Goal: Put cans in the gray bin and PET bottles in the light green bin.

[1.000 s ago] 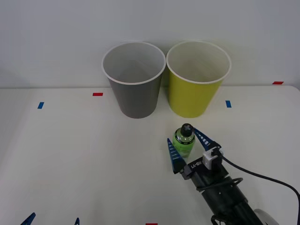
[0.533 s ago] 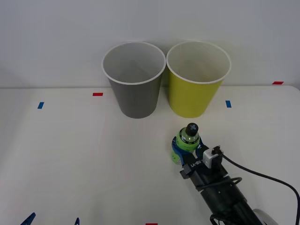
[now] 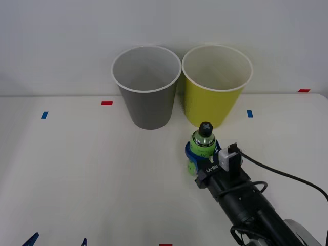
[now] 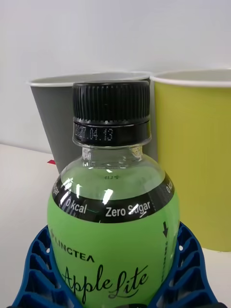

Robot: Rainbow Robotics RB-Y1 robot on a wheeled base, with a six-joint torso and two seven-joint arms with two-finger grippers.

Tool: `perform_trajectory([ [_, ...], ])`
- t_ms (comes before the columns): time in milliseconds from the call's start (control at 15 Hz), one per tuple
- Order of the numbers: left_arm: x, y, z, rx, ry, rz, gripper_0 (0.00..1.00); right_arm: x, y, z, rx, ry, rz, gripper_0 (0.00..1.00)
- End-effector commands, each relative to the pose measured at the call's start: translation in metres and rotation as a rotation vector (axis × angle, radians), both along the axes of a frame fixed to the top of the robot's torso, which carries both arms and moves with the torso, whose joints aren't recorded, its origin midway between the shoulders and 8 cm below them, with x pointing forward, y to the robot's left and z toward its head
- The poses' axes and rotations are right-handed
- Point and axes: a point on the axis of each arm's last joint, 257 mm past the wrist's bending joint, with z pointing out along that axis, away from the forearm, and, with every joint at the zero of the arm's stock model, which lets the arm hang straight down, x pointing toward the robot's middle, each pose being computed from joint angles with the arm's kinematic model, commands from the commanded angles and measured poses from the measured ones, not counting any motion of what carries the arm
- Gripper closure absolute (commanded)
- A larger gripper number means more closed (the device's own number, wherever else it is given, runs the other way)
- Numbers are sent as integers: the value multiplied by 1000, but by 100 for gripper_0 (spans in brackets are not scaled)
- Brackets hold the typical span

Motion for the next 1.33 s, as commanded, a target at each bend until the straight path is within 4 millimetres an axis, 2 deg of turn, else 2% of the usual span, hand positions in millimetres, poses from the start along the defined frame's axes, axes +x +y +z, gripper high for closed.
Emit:
perform_trajectory([
  [67,0,0,0,0,0,0,0,-3,-6,39,-35,51,-20,100],
  [267,0,0,0,0,0,0,0,-12,-9,78,-81,107,-45,100],
  [533,0,0,0,0,0,0,0,-14,-10,124,-20,154,-89,100],
  [867,0,0,0,0,0,0,0,0,-9,179,113,172,-58,100],
  [1133,0,0,0,0,0,0,0,10,-18,229,182,131,-37,100],
  [1333,0,0,0,0,0,0,0,28,-28,250,138,114,-93,100],
])
